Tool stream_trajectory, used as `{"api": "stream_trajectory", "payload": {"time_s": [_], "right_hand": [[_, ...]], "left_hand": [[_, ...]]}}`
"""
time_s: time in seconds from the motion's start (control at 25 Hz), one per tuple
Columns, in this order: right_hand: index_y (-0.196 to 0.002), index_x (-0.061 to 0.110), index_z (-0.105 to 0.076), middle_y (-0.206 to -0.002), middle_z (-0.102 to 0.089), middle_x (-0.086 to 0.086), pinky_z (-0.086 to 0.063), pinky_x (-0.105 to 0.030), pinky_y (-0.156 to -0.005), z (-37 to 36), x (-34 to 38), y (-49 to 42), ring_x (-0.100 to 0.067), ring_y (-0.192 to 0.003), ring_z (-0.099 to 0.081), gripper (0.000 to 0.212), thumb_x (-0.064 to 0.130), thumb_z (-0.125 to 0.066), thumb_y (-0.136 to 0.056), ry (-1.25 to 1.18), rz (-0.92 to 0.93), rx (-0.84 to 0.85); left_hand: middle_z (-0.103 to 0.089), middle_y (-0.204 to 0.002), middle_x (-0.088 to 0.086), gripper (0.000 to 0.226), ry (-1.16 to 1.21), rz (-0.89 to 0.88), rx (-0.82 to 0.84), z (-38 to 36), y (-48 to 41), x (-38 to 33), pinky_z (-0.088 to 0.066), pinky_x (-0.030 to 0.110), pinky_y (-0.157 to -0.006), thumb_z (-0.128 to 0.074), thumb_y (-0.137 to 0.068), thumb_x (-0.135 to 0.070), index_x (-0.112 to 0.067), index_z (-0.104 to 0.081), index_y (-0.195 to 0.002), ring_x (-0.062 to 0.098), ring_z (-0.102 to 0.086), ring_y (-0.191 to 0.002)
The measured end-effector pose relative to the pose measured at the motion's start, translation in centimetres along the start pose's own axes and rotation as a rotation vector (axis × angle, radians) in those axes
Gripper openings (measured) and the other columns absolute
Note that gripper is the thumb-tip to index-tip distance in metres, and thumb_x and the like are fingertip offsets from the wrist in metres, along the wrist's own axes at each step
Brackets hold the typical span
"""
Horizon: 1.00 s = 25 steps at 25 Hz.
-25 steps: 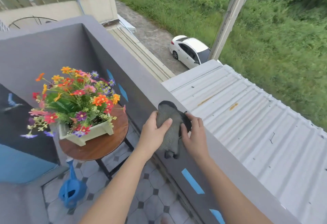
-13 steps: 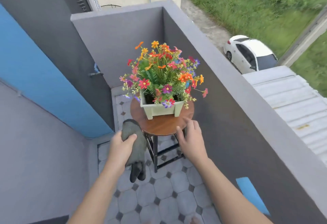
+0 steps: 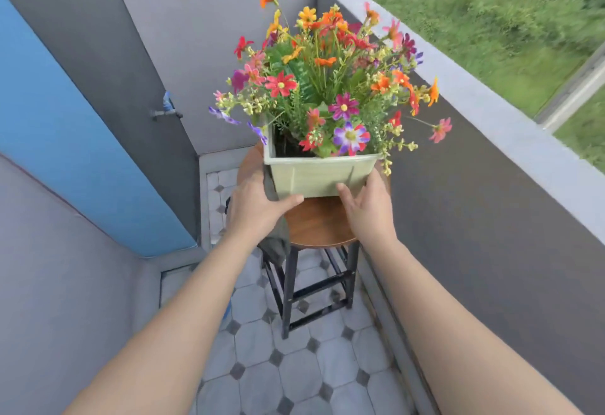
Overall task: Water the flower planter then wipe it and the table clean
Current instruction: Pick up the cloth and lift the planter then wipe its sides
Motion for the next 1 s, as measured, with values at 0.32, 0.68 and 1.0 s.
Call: {"api": "stream_trajectory", "payload": {"time_s": [0.32,0.68,1.0], "right_hand": [[-0.117,0.006,-0.051,-0.107,-0.057,-0.005,-0.042,-0.033,-0.082,1.5,1.4,-0.6,-0.023,-0.099,-0.053,0.034,0.023,-0.063,-0.090,0.084,0.058,0.028],[-0.104,0.015,-0.051,-0.097,-0.049,0.007,-0.053,-0.042,-0.079,10.4,15.5,-1.5,-0.017,-0.091,-0.053,0.020,0.027,-0.061,-0.091,-0.003,0.264,-0.017],[-0.121,0.021,-0.051,-0.112,-0.050,0.004,-0.044,-0.043,-0.094,21.7,36.2,-1.8,-0.018,-0.107,-0.049,0.047,0.053,-0.045,-0.086,-0.233,0.417,-0.241]], "left_hand": [[-0.062,-0.120,0.007,0.056,-0.032,-0.107,-0.090,0.2,-0.3,-0.1,-0.046,0.035,-0.077,-0.069,-0.081,-0.039,-0.019,-0.048,-0.129,0.029,-0.057,-0.106],[-0.065,-0.089,0.007,0.064,0.062,-0.257,-0.182,12.0,-0.5,-11.1,-0.049,0.042,-0.069,-0.055,-0.071,-0.064,-0.008,-0.058,-0.101,0.025,-0.060,-0.083],[-0.066,-0.077,0.002,0.039,0.204,-0.455,-0.425,29.2,-0.9,-28.1,-0.045,0.026,-0.062,-0.068,-0.077,-0.042,-0.007,-0.061,-0.092,0.012,-0.059,-0.069]]}}
Point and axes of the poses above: each hand's wrist, its own y-axis away from the middle knuckle, its own z-axis out of the back of the hand, x = y × z, the point moved 6 cm from there along -y, towards the middle knuckle
